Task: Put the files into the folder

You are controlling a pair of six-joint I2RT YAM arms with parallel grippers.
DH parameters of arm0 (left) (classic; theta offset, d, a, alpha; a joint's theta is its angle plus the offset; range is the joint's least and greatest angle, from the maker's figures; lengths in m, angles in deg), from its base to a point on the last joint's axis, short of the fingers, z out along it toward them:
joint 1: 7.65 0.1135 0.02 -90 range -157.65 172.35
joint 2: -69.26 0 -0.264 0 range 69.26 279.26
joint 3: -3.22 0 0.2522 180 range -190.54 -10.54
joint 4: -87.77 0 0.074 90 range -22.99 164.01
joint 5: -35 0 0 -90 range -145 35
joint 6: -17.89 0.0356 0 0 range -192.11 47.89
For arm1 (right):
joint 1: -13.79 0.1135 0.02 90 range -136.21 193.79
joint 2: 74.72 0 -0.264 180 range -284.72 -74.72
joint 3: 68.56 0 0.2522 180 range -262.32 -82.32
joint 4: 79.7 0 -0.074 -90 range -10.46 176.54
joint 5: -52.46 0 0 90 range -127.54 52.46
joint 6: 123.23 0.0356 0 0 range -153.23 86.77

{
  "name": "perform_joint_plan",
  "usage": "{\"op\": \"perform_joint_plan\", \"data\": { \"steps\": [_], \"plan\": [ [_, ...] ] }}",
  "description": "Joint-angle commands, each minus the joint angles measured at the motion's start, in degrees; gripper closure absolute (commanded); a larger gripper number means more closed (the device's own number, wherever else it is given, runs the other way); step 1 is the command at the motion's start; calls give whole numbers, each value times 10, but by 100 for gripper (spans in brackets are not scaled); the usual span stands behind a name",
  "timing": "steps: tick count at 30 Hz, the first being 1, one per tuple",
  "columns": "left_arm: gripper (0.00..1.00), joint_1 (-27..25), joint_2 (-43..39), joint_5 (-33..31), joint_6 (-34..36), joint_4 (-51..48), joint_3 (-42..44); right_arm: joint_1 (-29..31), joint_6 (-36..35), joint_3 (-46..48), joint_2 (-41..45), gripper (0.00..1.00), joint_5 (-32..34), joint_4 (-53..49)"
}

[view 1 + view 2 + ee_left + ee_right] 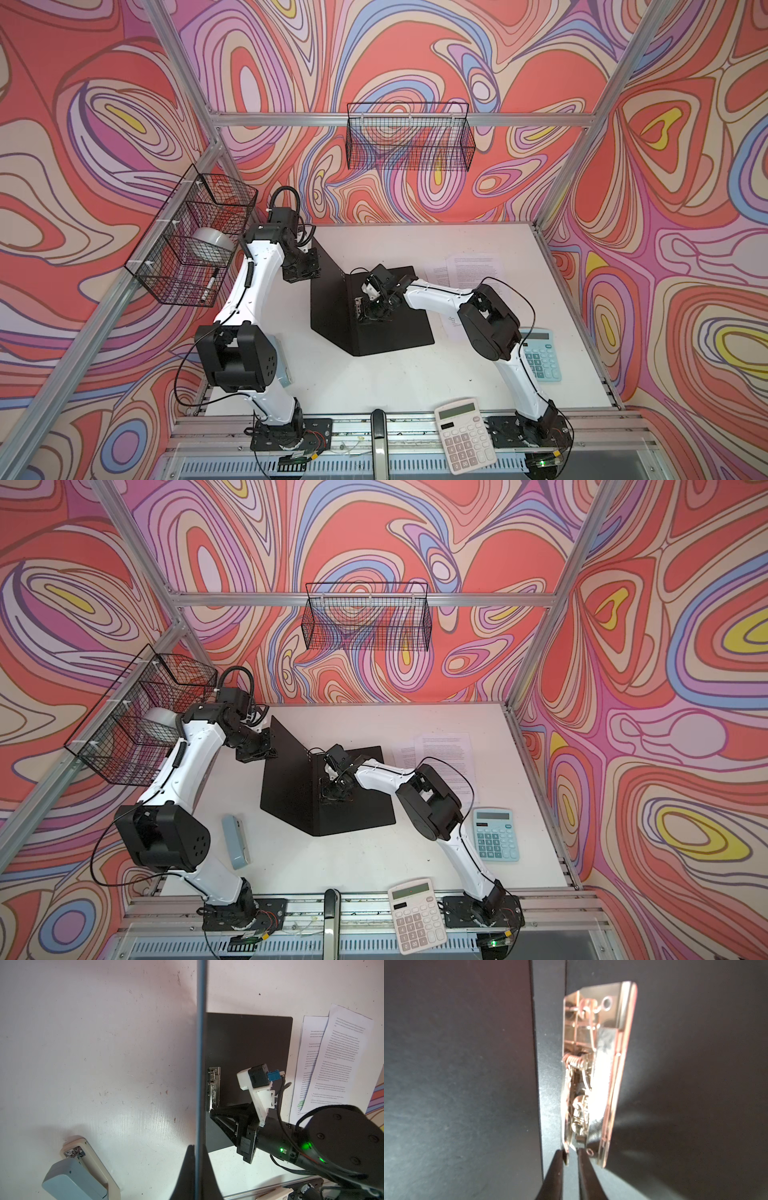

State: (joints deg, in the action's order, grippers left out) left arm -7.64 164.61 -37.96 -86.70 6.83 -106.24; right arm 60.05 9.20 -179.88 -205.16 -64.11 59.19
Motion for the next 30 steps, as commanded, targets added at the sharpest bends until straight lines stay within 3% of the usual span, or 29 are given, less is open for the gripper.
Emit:
{"op": "perform_joint_plan", "data": {
  "steps": [1, 4, 12, 20, 30],
  "plan": [
    [100, 7, -8, 6, 8, -13, -17, -5, 0, -4, 5, 92, 3, -1],
    [100, 7, -8, 2, 10, -14, -19, -5, 2, 0, 5, 100, 12, -7],
    [100, 7, -5, 6, 14, -16, -25, -10, 2, 7, -5, 100, 14, -16],
    [100, 7, -5, 3, 19, -21, -33, -10, -29, -30, -43, 100, 66, -105],
    [100, 9, -5, -8, 26, -24, -35, -10, -40, -31, -51, 100, 95, -124]
  ]
}}
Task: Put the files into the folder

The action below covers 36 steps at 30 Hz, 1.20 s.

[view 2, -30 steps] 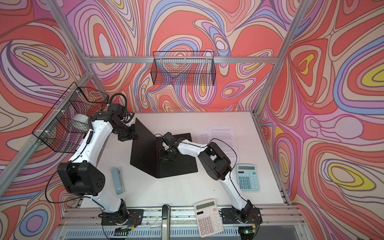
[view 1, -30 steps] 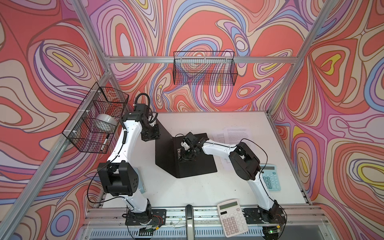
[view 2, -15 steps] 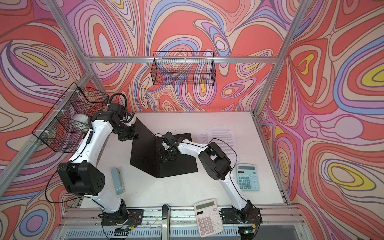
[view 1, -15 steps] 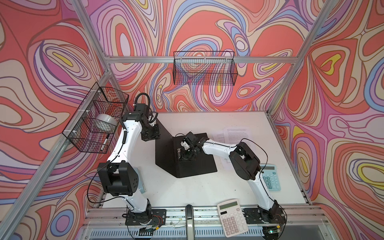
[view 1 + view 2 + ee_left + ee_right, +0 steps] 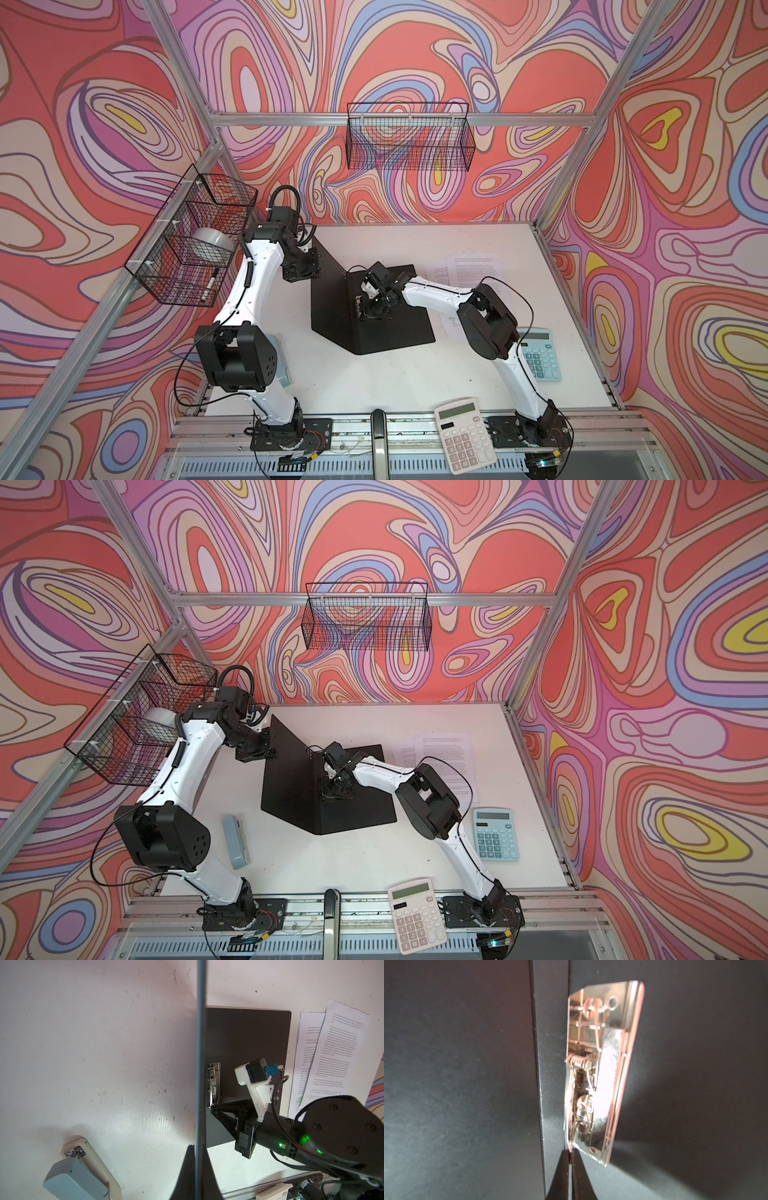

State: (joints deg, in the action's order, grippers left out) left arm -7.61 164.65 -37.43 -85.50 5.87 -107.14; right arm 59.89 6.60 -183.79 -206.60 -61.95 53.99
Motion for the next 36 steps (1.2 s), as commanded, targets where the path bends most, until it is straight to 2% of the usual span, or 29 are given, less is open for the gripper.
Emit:
{"op": "perform_joint_plan", "data": {
  "steps": [1, 15, 23, 36],
  "plan": [
    [100, 8, -6, -15, 14, -15, -26, -8, -16, 6, -39, 100, 76, -74],
    [100, 10, -5, -14, 20, -17, -28, -8, -29, -29, -79, 100, 94, -113],
    [100, 14, -5, -24, 29, -21, -26, -8, -24, -14, -41, 100, 111, -105],
    [100, 20, -2, -27, 43, -32, -24, -10, -35, -53, -23, 100, 114, -124]
  ]
}}
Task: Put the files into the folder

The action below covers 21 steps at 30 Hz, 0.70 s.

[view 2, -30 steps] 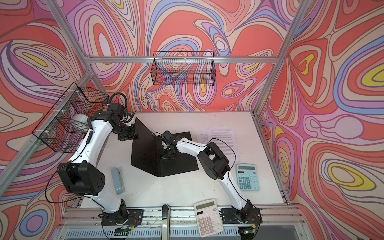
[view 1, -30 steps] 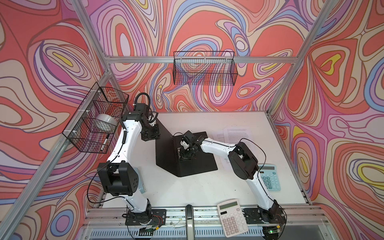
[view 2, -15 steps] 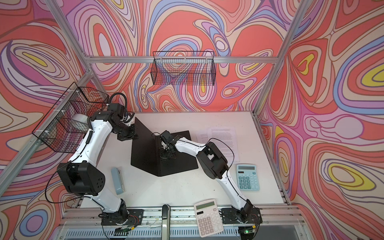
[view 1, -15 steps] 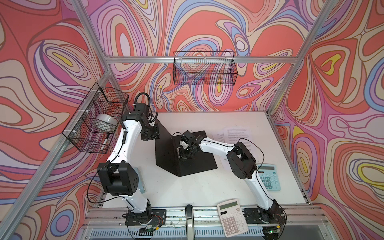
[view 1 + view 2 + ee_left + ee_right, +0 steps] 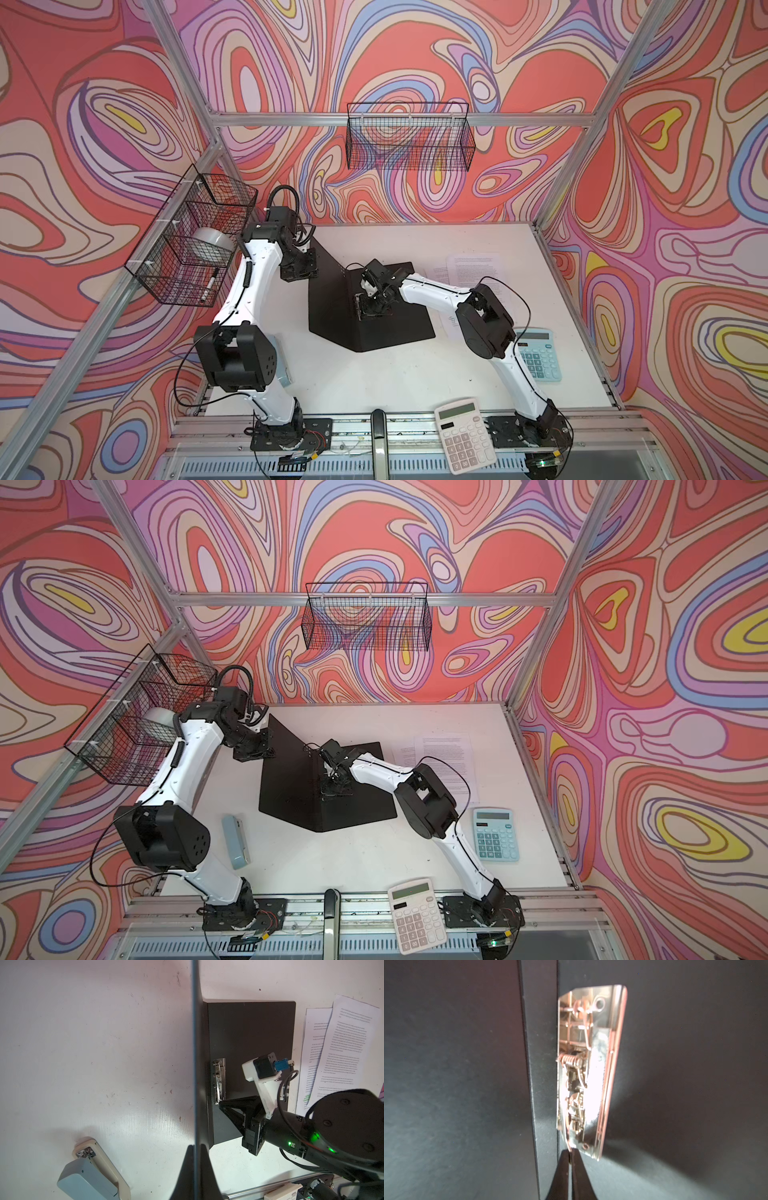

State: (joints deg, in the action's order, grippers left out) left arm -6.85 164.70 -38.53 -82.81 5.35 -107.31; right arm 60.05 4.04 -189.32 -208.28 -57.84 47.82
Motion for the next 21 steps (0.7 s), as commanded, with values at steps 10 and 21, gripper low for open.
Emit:
{"op": "perform_joint_plan", "data": {
  "steps": [10, 21],
  "plan": [
    [100, 12, 9, 3, 14, -24, -27, -11, -18, -37, 12, 100, 39, -48],
    [100, 12, 21, 14, 15, -27, -37, -11, -19, -70, 7, 100, 20, -44]
  ]
}}
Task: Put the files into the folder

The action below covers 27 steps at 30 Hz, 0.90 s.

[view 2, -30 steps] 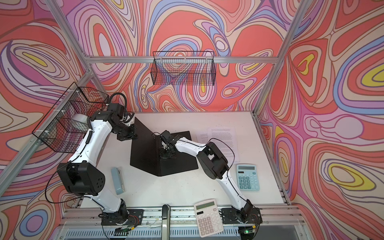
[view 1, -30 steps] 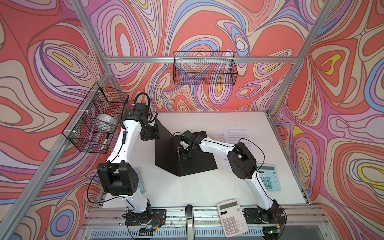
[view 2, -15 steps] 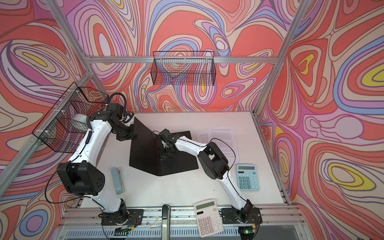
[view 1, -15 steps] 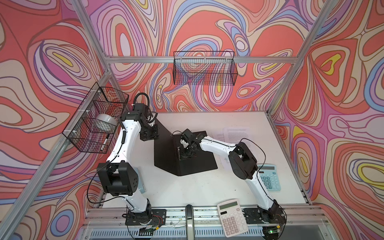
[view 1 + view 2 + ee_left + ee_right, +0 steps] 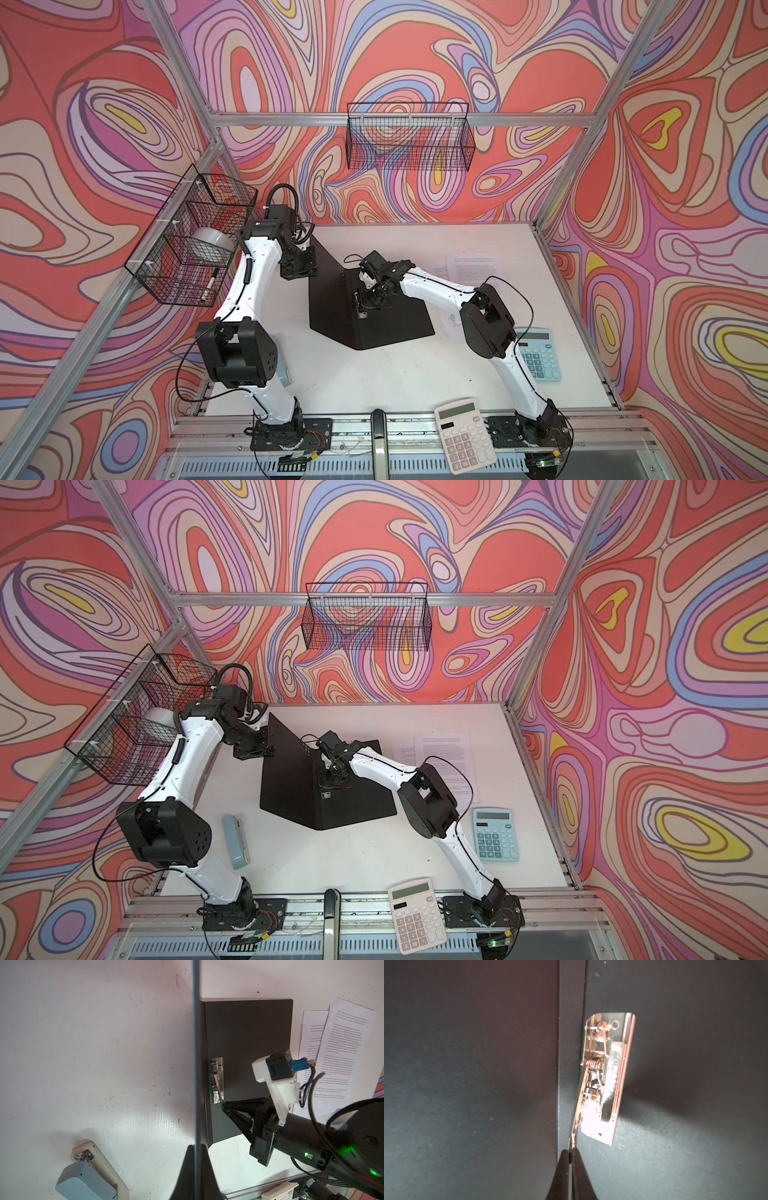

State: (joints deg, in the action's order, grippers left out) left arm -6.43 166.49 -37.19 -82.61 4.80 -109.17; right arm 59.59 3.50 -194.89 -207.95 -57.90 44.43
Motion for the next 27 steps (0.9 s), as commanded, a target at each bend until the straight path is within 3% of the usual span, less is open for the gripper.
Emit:
{"op": "perform_joint_plan", "data": {
  "steps": [1, 8, 20, 27],
  "plan": [
    [100, 8, 4, 0, 14, -22, -19, -6, -13, -17, 4, 100, 20, -9],
    [100, 8, 7, -1, 14, -24, -22, -7, -15, -42, 1, 97, 19, -21],
    [100, 8, 12, -4, 14, -26, -29, -7, -19, -86, -5, 81, 21, -30],
    [100, 8, 17, 1, 14, -27, -31, -12, -35, -37, 51, 80, 77, -37]
  ]
}}
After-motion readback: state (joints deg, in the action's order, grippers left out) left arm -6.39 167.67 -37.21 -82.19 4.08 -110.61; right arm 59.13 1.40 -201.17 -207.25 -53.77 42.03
